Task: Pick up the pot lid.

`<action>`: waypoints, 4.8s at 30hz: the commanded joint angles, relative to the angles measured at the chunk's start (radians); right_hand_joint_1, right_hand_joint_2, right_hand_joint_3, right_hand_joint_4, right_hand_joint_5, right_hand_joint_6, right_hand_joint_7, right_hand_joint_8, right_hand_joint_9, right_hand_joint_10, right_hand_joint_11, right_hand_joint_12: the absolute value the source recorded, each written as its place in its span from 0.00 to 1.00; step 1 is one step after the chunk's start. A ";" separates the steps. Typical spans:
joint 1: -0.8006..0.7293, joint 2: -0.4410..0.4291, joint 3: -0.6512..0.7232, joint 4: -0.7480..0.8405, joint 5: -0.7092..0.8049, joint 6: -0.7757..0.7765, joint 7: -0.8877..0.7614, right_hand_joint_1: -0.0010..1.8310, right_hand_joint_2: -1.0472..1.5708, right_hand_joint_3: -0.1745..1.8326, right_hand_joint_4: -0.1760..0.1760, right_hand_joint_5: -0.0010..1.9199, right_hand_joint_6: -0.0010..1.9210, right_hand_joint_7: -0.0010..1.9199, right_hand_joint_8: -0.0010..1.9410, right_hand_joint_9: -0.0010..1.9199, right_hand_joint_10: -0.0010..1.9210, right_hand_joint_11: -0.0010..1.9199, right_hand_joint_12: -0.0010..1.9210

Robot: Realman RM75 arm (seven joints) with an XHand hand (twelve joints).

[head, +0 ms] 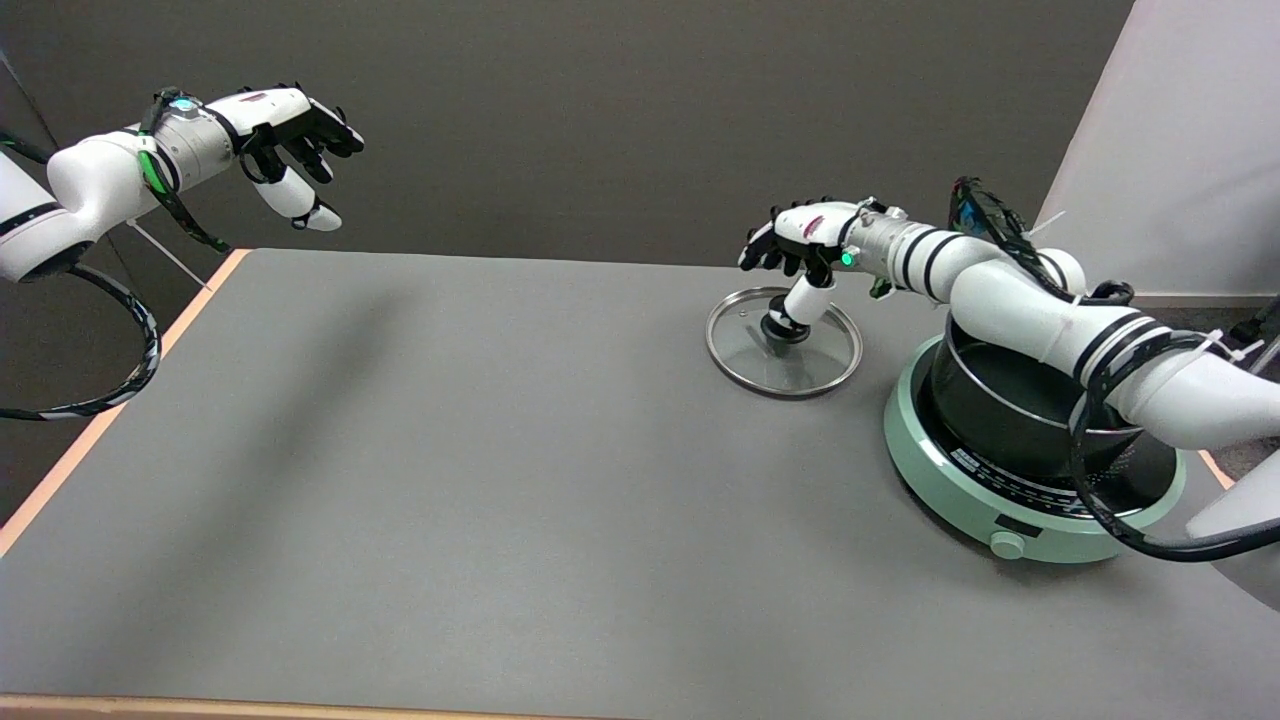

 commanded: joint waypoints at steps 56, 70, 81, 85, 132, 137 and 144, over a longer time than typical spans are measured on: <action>0.007 -0.021 -0.014 -0.085 -0.056 -0.057 -0.001 0.55 0.60 0.57 0.85 0.34 0.21 0.33 0.11 0.31 0.25 0.20 0.48; 0.007 -0.022 -0.014 -0.080 -0.048 -0.038 -0.008 0.54 0.62 0.54 0.85 0.36 0.28 0.40 0.14 0.36 0.29 0.22 0.52; 0.002 -0.021 -0.012 -0.075 -0.048 -0.026 -0.008 0.52 0.66 0.49 0.82 0.38 0.42 0.44 0.35 0.41 0.39 0.25 0.56; 0.000 -0.021 -0.014 -0.075 -0.048 -0.025 -0.008 0.52 0.67 0.49 0.83 0.38 0.45 0.43 0.38 0.41 0.42 0.26 0.57; -0.016 -0.014 -0.006 -0.012 0.001 -0.019 -0.010 0.73 0.77 0.32 1.00 0.31 0.66 0.42 0.72 0.37 0.73 0.18 0.85; -0.023 -0.012 -0.006 -0.004 0.001 -0.014 -0.011 0.73 0.77 0.32 0.98 0.31 0.64 0.42 0.72 0.37 0.74 0.18 0.86; -0.032 -0.010 -0.004 0.000 0.001 -0.008 -0.011 0.81 0.78 0.28 0.90 0.31 0.62 0.42 0.69 0.38 0.80 0.16 0.88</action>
